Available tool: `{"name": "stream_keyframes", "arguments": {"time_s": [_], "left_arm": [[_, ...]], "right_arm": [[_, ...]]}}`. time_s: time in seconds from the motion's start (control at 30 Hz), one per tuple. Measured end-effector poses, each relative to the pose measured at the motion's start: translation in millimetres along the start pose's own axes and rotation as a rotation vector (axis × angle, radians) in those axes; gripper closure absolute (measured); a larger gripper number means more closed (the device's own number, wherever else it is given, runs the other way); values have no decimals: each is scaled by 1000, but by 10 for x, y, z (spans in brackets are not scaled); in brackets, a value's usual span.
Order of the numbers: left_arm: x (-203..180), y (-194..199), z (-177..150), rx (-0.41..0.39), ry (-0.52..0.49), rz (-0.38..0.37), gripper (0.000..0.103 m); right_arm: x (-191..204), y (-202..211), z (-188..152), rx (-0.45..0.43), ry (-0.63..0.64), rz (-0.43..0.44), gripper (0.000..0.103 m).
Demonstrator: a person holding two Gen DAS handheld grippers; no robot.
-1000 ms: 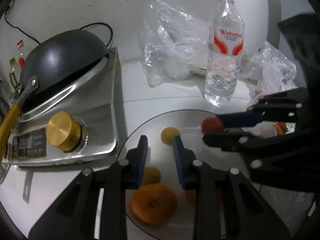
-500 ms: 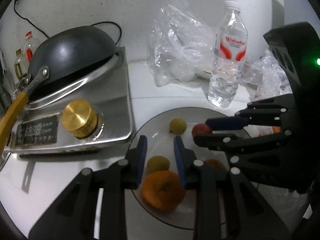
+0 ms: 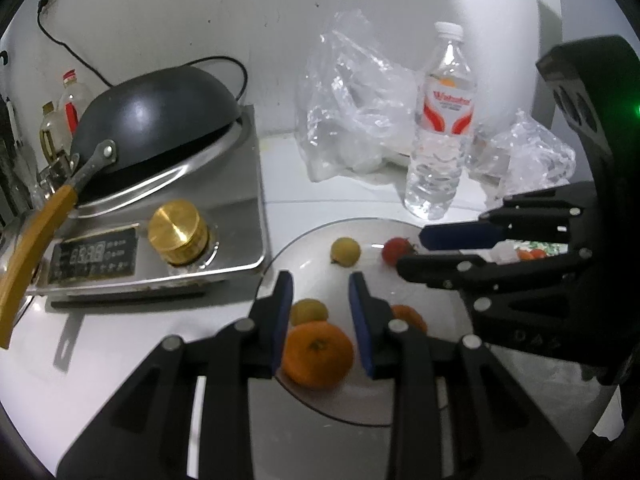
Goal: Organize fruits
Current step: 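Lower both fruits onto the plate and open both tools to release them, then move both open tools back over the fruit bag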
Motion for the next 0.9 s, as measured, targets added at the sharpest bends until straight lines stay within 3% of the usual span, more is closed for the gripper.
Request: {"name": "stream_keyframes", "arguments": {"time_s": [0.5,0.77,0.9], "left_arm": [[-242,452,5,-36,-22,20,68],[-346,666,-37,-49,-12,30,51],[-399,756,-23,-59,-17,35,51]], "right_arm": [[3,545,-185,-61,-11,-24,74],[-15,790,-290,-88,-24,-27,74],[-29,911,-341,-103,-27,-30,74]]}}
Point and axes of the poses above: each gripper's, at about its wrist camera, not at the fingertips, and y roughly against the way its jaws point, x to its left, z to its top, the point moved 1 cm from there along -y, roughly the way its jaws point, and after that the axes turned 11 degrees about -y, right-handed, at the moved point
